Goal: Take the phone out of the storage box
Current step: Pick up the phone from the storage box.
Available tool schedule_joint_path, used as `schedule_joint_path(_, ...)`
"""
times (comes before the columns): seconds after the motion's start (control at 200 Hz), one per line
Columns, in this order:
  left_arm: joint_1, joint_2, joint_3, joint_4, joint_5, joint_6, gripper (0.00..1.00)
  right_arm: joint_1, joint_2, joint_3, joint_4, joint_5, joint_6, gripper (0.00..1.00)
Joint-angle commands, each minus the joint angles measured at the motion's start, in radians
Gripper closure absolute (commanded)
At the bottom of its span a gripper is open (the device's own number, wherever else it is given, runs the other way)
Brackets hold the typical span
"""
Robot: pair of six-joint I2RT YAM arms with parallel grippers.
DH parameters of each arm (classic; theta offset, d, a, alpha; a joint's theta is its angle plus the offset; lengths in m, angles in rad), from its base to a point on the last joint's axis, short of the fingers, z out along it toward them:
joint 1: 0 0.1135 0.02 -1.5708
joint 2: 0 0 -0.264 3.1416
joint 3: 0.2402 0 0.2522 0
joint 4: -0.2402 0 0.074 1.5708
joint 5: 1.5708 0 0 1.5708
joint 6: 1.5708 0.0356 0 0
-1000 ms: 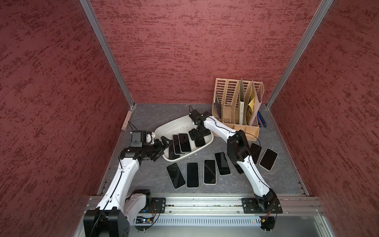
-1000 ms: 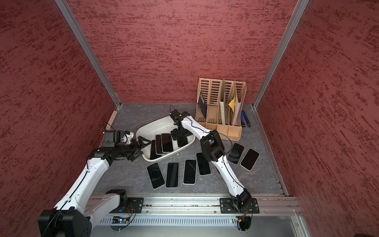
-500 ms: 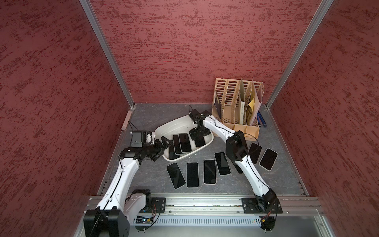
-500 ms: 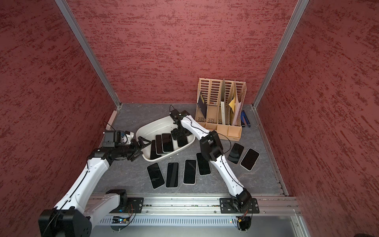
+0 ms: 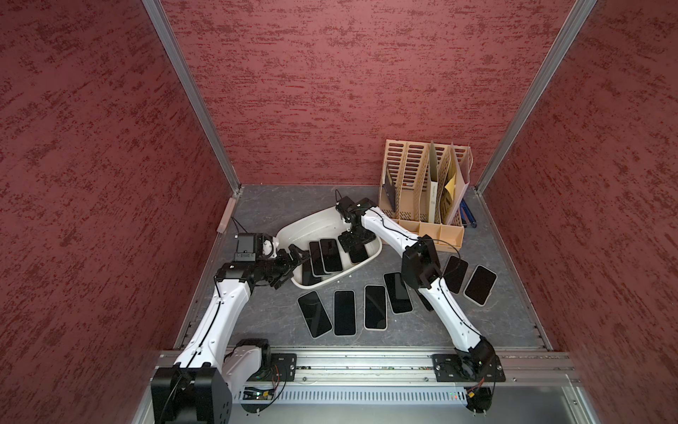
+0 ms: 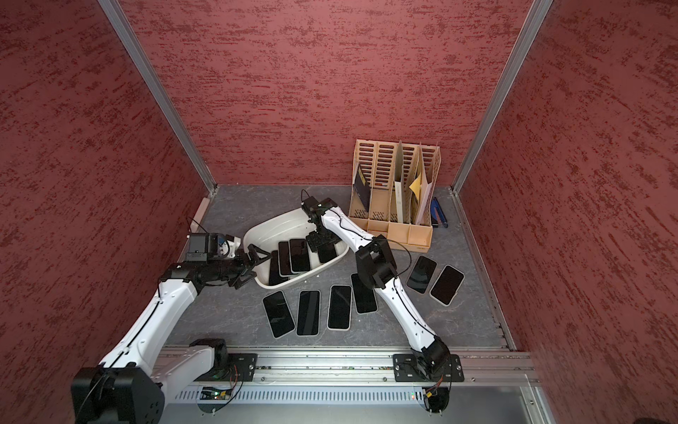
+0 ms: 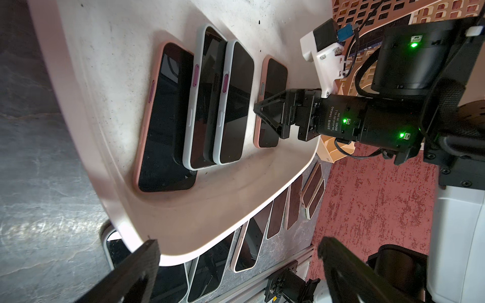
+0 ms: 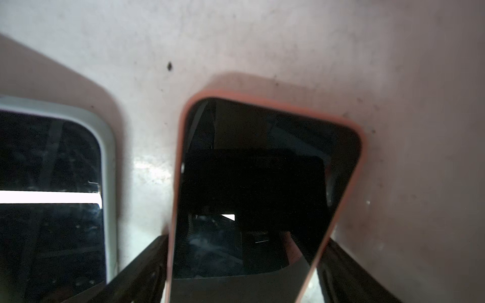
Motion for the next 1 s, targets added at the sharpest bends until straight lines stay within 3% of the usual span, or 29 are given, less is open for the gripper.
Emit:
schedule_joint_path(0.0,0.001,0.005,0.026,0.013,-0.001,0.010,0.00,0.009,0.115,-0.052,-0.060,-0.017,-0.006,0.24)
schedule_joint_path(0.1,0.000,0.005,0.026,0.013,-0.001,0.008,0.00,0.008,0.083,-0.055,-0.047,-0.010,0.007,0.41)
schedule_joint_path(0.25,-0.001,-0.001,0.031,0.018,-0.002,0.002,0.00,0.008,-0.004,-0.067,0.031,-0.022,0.024,0.46)
schedule_joint_path(0.561,-0.002,-0.012,0.033,0.069,0.035,-0.018,0.00,-0.009,-0.266,-0.225,0.389,-0.252,0.097,0.49)
schedule_joint_path(0.726,-0.009,-0.011,0.036,0.131,0.072,-0.036,0.00,-0.018,-0.338,-0.277,0.490,-0.379,0.161,0.51)
schedule_joint_path(0.872,-0.017,0.000,0.040,0.184,0.088,-0.058,0.00,-0.022,-0.443,-0.395,0.554,-0.406,0.211,0.52)
schedule_joint_path(0.992,-0.043,0.015,0.039,0.253,0.095,-0.089,0.00,-0.026,-0.622,-0.575,0.598,-0.388,0.243,0.52)
